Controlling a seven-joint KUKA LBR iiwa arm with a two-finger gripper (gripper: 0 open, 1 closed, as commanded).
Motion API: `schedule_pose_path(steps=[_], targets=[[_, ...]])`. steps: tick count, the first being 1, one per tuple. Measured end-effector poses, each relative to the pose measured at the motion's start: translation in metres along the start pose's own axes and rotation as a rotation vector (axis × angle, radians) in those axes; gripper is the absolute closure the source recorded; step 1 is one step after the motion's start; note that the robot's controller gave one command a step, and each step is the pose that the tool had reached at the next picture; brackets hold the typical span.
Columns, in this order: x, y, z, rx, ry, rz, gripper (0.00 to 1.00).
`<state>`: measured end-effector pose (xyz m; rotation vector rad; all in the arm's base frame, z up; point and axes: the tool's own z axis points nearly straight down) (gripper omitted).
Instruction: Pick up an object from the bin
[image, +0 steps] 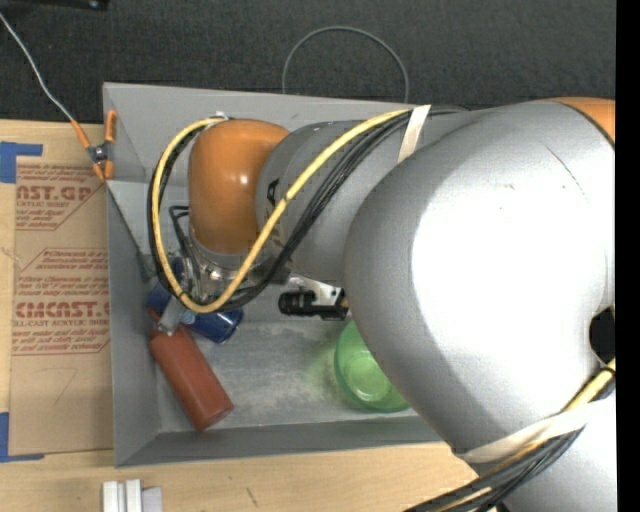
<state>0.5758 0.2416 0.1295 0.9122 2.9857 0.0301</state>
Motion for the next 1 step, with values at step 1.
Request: schedule_pose_path(steps=[1], targets=[[0.0, 0.0002, -0.0064, 0.0, 0.0, 0.0, 1.0]])
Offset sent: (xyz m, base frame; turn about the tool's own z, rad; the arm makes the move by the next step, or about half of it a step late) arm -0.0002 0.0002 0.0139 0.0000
